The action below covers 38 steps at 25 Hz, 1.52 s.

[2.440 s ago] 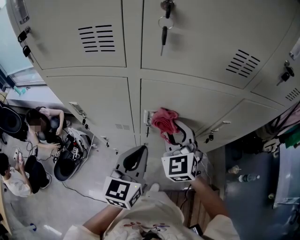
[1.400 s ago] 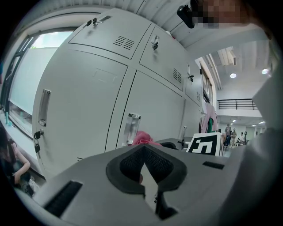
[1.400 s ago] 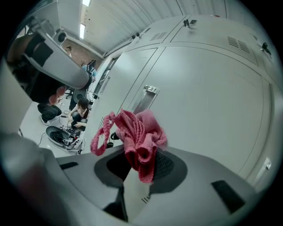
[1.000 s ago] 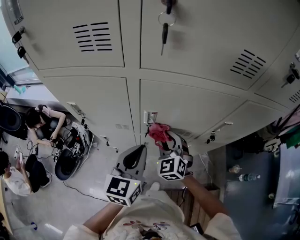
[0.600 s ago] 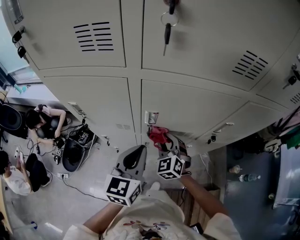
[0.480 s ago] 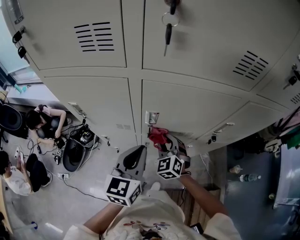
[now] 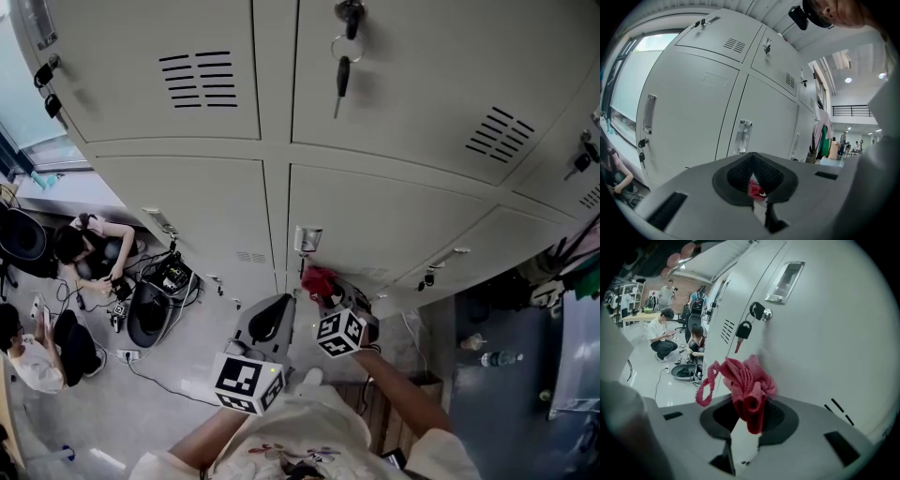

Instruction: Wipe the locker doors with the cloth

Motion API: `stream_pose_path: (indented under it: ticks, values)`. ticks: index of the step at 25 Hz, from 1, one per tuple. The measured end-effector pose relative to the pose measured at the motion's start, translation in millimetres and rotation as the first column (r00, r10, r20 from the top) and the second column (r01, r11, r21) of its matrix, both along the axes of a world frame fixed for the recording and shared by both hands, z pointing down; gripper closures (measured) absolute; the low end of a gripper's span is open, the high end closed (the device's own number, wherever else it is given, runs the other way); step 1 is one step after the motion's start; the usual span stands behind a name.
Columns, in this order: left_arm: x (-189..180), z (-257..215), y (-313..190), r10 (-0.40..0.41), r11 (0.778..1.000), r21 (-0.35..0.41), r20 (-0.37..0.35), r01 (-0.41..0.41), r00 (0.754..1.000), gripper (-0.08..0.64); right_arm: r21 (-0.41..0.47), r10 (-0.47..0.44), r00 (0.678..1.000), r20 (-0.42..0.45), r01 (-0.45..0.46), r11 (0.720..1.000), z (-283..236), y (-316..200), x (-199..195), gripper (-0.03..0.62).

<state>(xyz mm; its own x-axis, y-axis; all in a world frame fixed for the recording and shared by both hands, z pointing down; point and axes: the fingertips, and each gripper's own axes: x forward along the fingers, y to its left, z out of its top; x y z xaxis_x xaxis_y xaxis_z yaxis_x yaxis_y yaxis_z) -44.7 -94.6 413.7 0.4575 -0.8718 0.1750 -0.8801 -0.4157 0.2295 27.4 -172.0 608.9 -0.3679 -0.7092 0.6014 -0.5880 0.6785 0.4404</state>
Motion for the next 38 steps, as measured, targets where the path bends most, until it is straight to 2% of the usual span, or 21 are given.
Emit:
stream_pose_path:
  ticks: [3,7,16,21,27,32,36,38]
  values:
    - [-2,-1,1,-0.001,1.000,0.003,-0.001,0.001,1.000,0.555,0.004,-0.014,1.000,0.000,0.014,1.000,-2,7,1,0.492]
    - [-4,-2,2,-0.003,1.000,0.007,-0.007,0.003,1.000,0.555,0.027,-0.020,0.999,0.043,0.019,0.999,-26,17,-1,0.492]
    - [-9,-16,5,-0.005,0.999,0.043,-0.023,0.006,1.000,0.555,0.178,-0.060,0.991,0.117,0.038,0.983,-143,47,0,0.492]
    - [-9,-20,6,0.000,0.999,0.050,-0.032,0.001,1.000,0.555,0.288,-0.087,0.982,0.167,0.036,0.957,-223,49,-5,0.492]
    - [-8,-24,10,0.010,0.999,0.051,-0.036,-0.008,0.999,0.555,0.414,-0.124,0.967,0.223,0.021,0.910,-304,41,-13,0.492]
    - [-12,-27,15,0.004,0.998,0.061,-0.007,-0.003,1.000,0.555,0.466,-0.142,0.966,0.214,0.027,0.885,-343,34,-26,0.492]
    - [-13,-30,15,0.001,0.997,0.072,-0.008,0.000,1.000,0.555,0.517,-0.138,0.972,0.188,0.022,0.855,-366,29,-39,0.492]
    - [-14,-32,16,0.000,0.997,0.074,-0.009,0.001,1.000,0.555,0.526,-0.137,0.973,0.184,0.020,0.850,-372,27,-44,0.492]
